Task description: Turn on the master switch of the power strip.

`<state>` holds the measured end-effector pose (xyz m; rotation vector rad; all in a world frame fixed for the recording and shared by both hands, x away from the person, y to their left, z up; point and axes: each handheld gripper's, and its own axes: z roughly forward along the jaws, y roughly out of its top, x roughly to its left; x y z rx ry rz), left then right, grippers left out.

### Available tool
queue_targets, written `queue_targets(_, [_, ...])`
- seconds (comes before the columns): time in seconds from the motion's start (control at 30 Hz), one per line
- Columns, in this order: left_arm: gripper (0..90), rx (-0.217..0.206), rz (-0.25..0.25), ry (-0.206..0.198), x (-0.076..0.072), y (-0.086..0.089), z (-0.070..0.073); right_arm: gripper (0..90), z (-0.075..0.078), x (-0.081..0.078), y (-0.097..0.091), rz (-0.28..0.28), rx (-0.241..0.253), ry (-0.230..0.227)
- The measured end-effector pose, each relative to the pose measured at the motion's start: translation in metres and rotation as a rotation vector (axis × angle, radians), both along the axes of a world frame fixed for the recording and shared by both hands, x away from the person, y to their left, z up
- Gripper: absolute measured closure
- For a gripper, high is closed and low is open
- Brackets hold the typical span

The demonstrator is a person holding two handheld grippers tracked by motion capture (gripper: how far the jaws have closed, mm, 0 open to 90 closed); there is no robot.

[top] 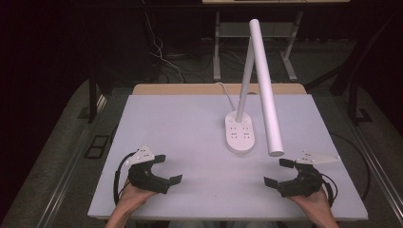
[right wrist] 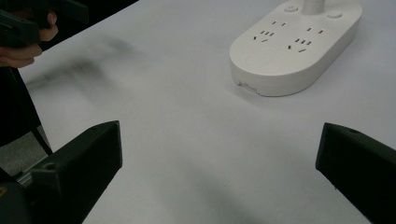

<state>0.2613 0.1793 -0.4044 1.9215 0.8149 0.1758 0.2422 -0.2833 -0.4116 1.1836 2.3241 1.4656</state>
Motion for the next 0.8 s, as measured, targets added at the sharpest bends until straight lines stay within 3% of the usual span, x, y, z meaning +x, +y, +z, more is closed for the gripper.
queue_targets(0.3, [0.0, 0.018, 0.003, 0.025, 0.005, -0.003, 0.005, 0.0, 0.0, 0.0, 0.0, -0.003, -0.003, 0.004])
queue_targets(0.8, [0.0, 0.051, -0.05, 0.035, 0.022, -0.018, 0.022, 0.0, -0.001, 0.0, -0.001, -0.003, -0.007, 0.003])
